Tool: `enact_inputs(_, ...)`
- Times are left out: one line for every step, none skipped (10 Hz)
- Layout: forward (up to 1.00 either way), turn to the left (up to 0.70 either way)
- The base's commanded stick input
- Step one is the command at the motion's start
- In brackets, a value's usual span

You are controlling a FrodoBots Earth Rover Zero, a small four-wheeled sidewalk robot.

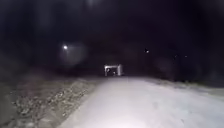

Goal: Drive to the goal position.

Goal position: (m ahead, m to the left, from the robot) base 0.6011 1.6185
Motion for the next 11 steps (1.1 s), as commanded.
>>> enact_inputs(0.7, 0.0)
enact_inputs(0.7, 0.0)
enact_inputs(0.7, 0.0)
enact_inputs(0.7, 0.0)
enact_inputs(0.7, 0.0)
enact_inputs(0.7, 0.0)
enact_inputs(0.7, 0.0)
enact_inputs(0.68, 0.0)
enact_inputs(0.25, 0.0)
enact_inputs(0.0, 0.0)
enact_inputs(0.0, 0.0)
